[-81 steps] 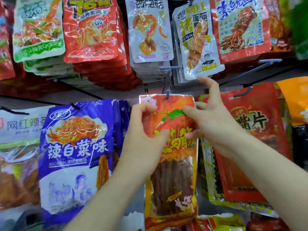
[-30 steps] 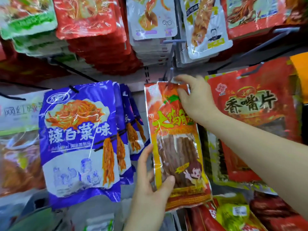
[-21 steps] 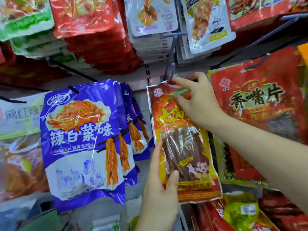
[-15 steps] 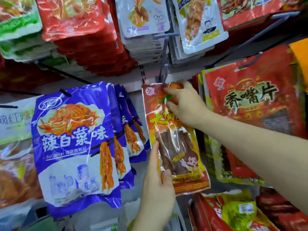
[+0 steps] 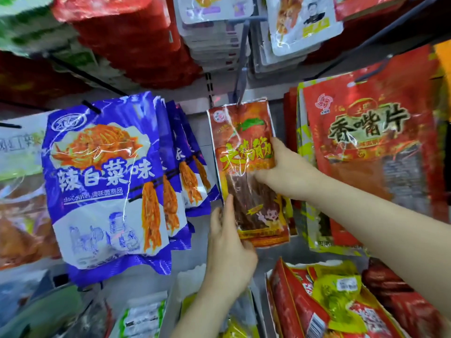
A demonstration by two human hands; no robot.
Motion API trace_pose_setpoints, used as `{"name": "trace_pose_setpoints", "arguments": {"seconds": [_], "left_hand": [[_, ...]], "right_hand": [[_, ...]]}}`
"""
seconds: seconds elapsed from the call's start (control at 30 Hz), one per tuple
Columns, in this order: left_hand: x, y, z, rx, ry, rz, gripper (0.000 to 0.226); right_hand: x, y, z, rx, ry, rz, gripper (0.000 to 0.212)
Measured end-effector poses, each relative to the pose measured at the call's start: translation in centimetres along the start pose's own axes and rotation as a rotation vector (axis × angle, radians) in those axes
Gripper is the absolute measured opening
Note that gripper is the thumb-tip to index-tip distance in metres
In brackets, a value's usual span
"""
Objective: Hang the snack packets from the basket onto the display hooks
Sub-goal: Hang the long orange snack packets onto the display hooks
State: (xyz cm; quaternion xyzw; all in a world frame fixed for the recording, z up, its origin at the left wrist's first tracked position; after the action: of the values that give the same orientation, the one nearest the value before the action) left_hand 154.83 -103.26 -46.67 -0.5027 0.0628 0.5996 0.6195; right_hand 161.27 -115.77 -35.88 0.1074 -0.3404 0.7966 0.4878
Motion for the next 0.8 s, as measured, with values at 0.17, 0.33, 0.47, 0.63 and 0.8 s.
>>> {"name": "trace_pose_setpoints", "arguments": {"seconds": [0.17, 0.33, 0.47, 0.63, 0.8], "left_hand": [[-0.3, 0.1, 0.2, 0.062, -0.033, 0.037, 0.091], [-0.7, 0.9, 0.4, 0.132, -0.091, 0.113, 0.089], [-2.2, 3.6, 1.6, 0.11, -0.201, 0.061, 0.08], [-4.0, 8.2, 3.6, 0.003, -0.248, -0.163, 0.046], [-5.2, 11.8, 6.8, -0.051, -0.545, -0.348, 0.03]], "right_hand": [[-1.2, 2.3, -0.8, 0.133, -0.033, 0.016, 0.082], [-1.8, 4.7, -0.5, 0.202, 0.013, 0.088, 0.081], [-1.8, 6.8, 1.3, -0.034, 0.168, 0.175, 0.061], [-1.3, 10.8, 2.4, -0.127, -0.016, 0.311, 0.024], [1.9, 15.0, 0.3, -0.138, 0.426, 0.557, 0.025]]}}
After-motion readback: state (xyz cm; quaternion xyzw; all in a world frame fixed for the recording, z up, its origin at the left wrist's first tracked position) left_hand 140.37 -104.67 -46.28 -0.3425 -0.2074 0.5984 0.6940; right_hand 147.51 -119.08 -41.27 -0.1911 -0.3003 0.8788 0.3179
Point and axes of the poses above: each hand's wrist, its own y-axis away from the middle knuckle, its own z-axis out of the back of the hand, x = y × z, the point moved 4 cm from there along -y, towards the middle knuckle, and after that the axes turned 7 degrees about y, right-handed, at the moved point
